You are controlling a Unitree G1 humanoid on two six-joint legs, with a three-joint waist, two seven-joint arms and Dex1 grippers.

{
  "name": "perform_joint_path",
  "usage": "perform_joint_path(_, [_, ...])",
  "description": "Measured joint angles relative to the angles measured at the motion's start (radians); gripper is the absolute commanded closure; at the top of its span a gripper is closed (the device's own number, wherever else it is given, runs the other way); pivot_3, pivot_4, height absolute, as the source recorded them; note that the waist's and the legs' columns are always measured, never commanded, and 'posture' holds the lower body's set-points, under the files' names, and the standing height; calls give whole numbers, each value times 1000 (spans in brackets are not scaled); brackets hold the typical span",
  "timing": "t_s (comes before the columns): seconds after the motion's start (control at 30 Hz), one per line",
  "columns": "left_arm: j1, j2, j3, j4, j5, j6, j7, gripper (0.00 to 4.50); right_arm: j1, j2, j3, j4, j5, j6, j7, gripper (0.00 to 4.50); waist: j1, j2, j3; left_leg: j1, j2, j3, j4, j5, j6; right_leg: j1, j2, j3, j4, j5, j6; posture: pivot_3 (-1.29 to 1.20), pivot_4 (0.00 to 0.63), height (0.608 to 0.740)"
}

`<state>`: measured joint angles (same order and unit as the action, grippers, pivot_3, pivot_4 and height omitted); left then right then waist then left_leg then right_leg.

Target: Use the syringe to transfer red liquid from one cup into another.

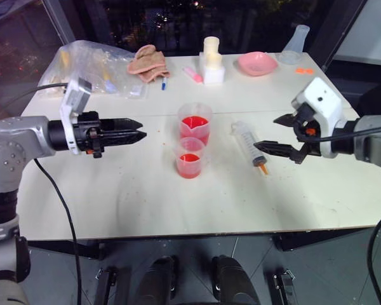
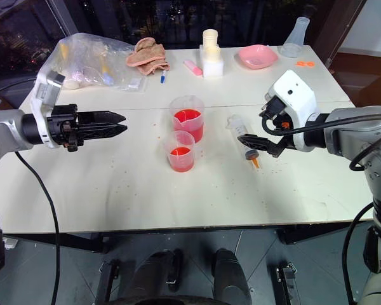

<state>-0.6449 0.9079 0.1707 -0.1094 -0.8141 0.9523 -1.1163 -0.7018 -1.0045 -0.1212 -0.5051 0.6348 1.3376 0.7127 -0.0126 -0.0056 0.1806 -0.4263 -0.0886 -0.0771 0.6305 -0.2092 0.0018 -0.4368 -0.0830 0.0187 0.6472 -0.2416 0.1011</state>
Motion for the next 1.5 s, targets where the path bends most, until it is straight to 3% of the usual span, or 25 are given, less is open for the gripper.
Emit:
perform_joint_path(0.9, [-60, -13, -29, -17, 6, 7, 37, 2527, -1, -19, 2, 9, -4, -19, -6, 106, 0, 0, 0, 0, 0, 0, 0, 0, 0, 0, 0, 0, -1, 0, 0, 0, 150, 740])
perform_joint_path(1.07, [-60, -17, -32, -19, 6, 7, 49, 2527, -21, -38, 50, 28, -35, -37, -26, 106, 0, 0, 0, 0, 0, 0, 0, 0, 0, 0, 0, 0, -1, 0, 0, 0, 150, 740])
perform_joint_path(1.2, [-63, -19, -40, -21, 9, 2, 50, 2527, -156, -27, 148, 137, -74, 57, -70, 106, -3, 0, 0, 0, 0, 1, 0, 0, 0, 0, 0, 0, -1, 0, 0, 0, 150, 740])
perform_joint_path(1.33, [-74, -29, -44, -11, 20, -6, 48, 2527, -366, 50, 275, 315, -110, 187, -103, 106, -6, 0, 0, 0, 0, 1, 0, 0, 0, -1, 0, 0, 0, 0, 0, 0, 150, 740])
perform_joint_path(1.5, [-86, -42, -64, 16, 43, -33, 40, 2527, -588, 182, 452, 679, -200, 233, -125, 106, -4, 0, 0, -1, 0, 2, 0, 0, 0, -1, 0, 1, 0, 0, 0, 0, 150, 740])
